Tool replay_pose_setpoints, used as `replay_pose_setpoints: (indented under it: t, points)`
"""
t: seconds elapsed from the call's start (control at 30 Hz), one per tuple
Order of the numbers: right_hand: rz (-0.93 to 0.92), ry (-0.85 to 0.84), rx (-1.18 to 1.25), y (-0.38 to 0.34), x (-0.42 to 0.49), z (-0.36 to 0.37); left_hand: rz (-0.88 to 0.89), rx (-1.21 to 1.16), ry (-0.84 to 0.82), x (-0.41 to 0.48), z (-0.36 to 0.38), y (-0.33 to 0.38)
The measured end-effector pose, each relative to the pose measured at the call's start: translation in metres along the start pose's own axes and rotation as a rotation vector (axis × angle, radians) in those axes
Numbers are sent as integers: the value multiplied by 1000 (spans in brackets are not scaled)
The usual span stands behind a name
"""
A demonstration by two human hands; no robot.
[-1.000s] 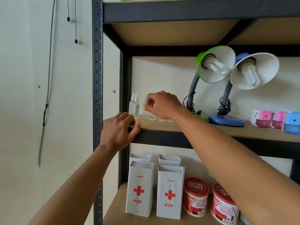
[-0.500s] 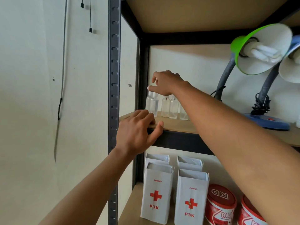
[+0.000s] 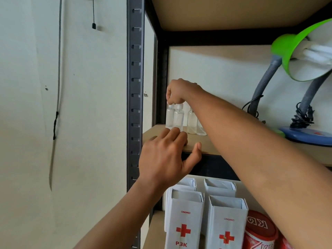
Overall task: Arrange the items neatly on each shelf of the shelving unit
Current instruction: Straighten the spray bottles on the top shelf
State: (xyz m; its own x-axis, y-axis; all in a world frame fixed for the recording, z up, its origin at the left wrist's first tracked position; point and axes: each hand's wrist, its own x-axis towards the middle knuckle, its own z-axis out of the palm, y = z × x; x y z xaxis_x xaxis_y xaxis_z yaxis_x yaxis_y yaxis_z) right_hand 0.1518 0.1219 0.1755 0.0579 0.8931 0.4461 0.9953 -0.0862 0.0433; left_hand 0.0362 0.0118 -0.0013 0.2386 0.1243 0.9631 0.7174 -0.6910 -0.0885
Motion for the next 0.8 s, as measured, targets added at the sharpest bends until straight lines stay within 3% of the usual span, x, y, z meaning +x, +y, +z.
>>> replay_pose_setpoints:
  t: [0.37, 0.8]
  points:
    - [69, -170, 96, -6, 36, 5, 1, 24, 24, -1, 3, 0]
    - [63, -97, 139, 5, 26, -7, -2, 33, 17, -2, 4, 1]
